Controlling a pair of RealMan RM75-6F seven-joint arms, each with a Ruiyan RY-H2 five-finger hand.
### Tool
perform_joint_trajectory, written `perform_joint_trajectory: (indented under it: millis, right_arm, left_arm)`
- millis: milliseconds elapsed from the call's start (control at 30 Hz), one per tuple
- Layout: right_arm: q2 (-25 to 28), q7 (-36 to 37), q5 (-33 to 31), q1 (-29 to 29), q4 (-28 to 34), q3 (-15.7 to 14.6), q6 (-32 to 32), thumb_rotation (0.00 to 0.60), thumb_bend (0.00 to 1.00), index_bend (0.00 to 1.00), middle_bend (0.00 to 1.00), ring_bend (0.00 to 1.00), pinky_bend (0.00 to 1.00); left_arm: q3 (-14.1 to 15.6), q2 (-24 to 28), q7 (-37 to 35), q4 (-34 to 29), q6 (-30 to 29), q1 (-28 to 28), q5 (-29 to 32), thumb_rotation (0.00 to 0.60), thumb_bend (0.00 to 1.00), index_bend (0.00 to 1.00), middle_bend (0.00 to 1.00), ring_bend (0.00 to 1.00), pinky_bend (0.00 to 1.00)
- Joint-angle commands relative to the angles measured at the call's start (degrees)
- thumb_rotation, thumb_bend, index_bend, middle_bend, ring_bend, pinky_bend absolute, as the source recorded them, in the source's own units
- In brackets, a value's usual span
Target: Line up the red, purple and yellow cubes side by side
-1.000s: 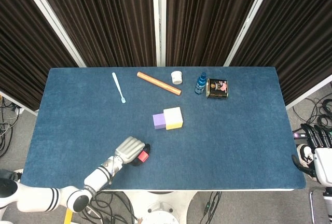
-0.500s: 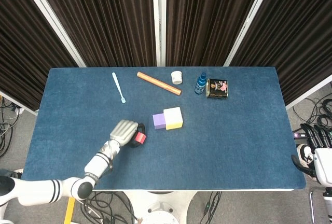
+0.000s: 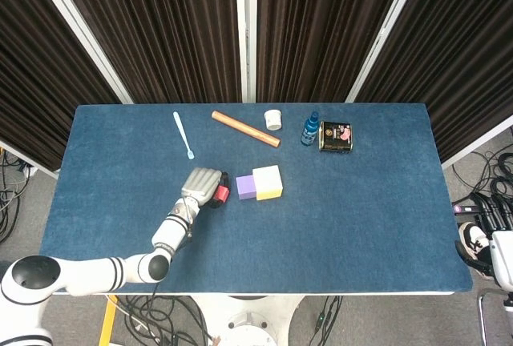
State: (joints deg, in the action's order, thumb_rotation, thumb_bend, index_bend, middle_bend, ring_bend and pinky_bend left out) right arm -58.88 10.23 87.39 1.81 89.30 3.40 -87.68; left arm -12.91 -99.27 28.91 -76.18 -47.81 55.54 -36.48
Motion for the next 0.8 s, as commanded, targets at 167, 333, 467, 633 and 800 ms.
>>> perform_joint_trajectory:
  millis: [167, 333, 467, 633, 800]
  right_arm:
    - [0.1, 0.1, -0.2, -0.1, -0.1, 0.0, 0.0, 0.600, 0.21, 0.00, 0.08, 0.00, 0.08]
    - [0.2, 0.1, -0.4, -0.1, -0.2, 0.1, 0.2, 0.600, 0.21, 0.00, 0.08, 0.00, 0.08]
    - [0.1, 0.3, -0.5, -0.1, -0.4, 0.1, 0.4, 0.600, 0.21, 0.00, 0.08, 0.00, 0.08]
    - [0.0, 0.6, -0.6, -0.1, -0.6, 0.1, 0.4, 0.600, 0.21, 0.00, 0.08, 0.00, 0.08]
    - [0.0, 0.8, -0.8, -0.2, -0.9, 0.1, 0.4, 0.600, 0.21, 0.00, 0.08, 0.00, 0.08]
  left_arm:
    - [-0.1, -1.8, 2.5, 2.4, -0.5, 1.9, 3.6, 0.600, 0.32, 0.50, 0.89, 0.93, 0.99]
    - [-0.2, -3.0, 3.4, 4.2, -1.0, 2.5, 5.1, 0.600, 0.32, 0.50, 0.89, 0.93, 0.99]
    - [-0.5, -3.4, 4.4, 4.6, -1.1, 3.0, 6.7, 0.600, 0.32, 0.49, 0.89, 0.93, 0.99]
    - [-1.0, -3.9, 5.4, 4.9, -0.9, 3.8, 8.8, 0.600, 0.31, 0.48, 0.88, 0.93, 0.99]
    - [-1.1, -4.3, 5.8, 4.8, -1.2, 4.2, 9.6, 0.600, 0.31, 0.42, 0.88, 0.93, 0.99]
